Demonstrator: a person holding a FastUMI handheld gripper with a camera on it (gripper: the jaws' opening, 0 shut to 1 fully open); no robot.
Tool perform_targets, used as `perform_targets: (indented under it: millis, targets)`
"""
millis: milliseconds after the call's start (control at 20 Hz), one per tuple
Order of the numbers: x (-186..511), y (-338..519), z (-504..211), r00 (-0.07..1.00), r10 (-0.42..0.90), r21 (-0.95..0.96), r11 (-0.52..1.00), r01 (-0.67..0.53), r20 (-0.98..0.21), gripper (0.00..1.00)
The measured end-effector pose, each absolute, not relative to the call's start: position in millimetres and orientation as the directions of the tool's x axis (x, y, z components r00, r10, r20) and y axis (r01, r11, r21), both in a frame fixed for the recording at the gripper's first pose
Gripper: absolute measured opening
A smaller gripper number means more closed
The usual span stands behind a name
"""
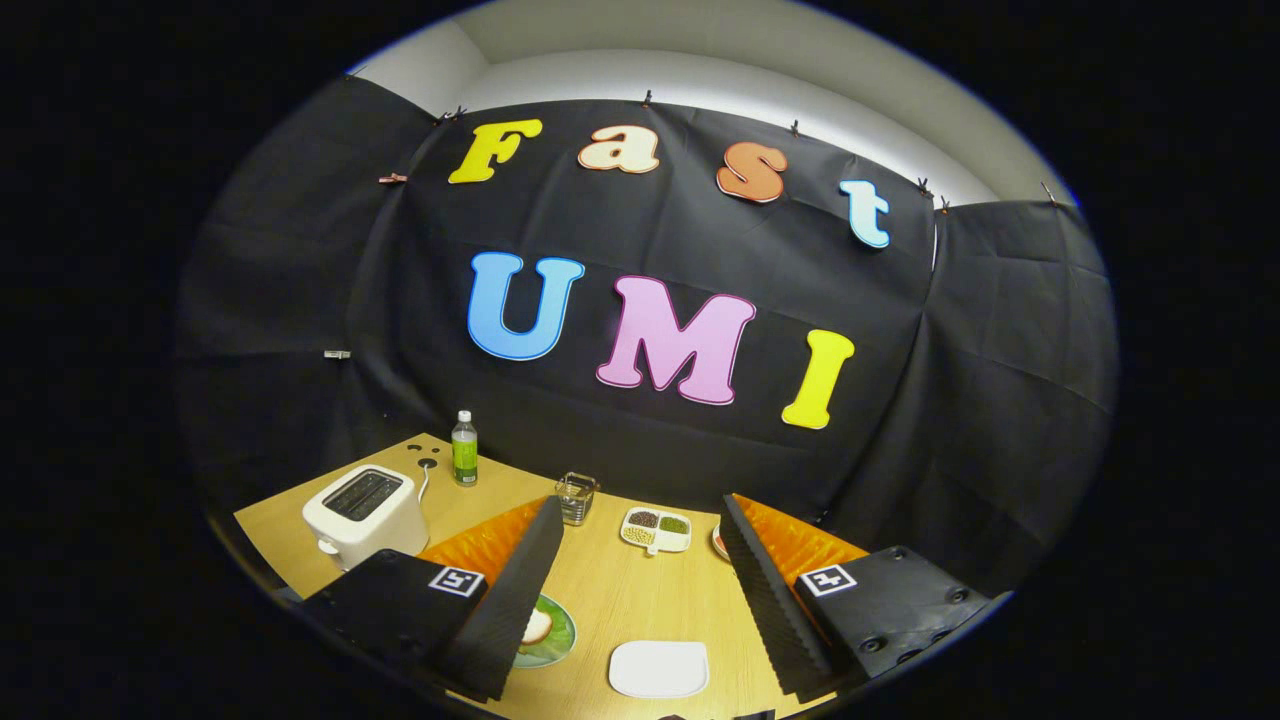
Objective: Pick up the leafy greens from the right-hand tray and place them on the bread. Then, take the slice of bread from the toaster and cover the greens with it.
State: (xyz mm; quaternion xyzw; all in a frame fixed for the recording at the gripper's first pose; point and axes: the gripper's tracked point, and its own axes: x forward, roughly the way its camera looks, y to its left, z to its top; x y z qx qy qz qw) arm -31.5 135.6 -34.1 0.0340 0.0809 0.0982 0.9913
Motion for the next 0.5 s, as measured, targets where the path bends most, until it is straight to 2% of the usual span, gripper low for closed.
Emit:
perform_targets:
  millis: [500]
  targets:
    - [-34.5, 136.2, -39.3, 0.967, 0.201, 0.088, 0.978, -0.189, -0.155, 0.98]
